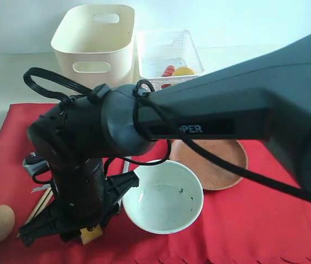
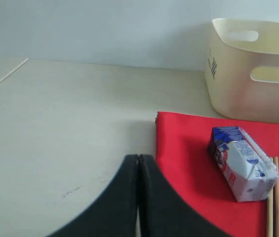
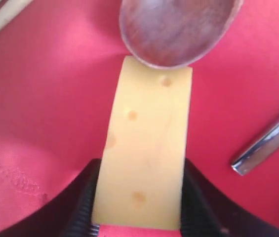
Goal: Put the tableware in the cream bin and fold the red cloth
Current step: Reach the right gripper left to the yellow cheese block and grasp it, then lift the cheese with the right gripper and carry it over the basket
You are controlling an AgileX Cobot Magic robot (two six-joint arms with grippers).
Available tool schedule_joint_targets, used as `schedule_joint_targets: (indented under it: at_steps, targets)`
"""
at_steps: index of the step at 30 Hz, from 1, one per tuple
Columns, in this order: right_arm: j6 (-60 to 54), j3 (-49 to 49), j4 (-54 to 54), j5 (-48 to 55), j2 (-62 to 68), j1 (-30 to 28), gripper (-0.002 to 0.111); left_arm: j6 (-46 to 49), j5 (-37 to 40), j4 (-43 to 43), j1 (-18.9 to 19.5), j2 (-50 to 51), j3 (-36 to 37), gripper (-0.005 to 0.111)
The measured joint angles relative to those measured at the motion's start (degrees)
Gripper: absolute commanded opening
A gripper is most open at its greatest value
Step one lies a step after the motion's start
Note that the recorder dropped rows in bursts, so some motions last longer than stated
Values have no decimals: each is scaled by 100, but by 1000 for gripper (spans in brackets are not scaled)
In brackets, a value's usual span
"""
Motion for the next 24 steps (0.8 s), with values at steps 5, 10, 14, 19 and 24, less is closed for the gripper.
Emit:
schedule_joint_targets:
  at_steps: [5,10,14,19,24]
  targets:
    - [-179,0,0,-9,0,0,0,0,0,0,0,0,0,0]
    - [-316,0,0,-20,-79,0,0,0,0,0,0,0,0,0]
    - [-403,0,0,-20,-262,0,0,0,0,0,0,0,0,0]
    - [-477,0,11,-20,-527,0,0,0,0,0,0,0,0,0]
    - [-488,0,11,-20,-881,0,0,0,0,0,0,0,0,0]
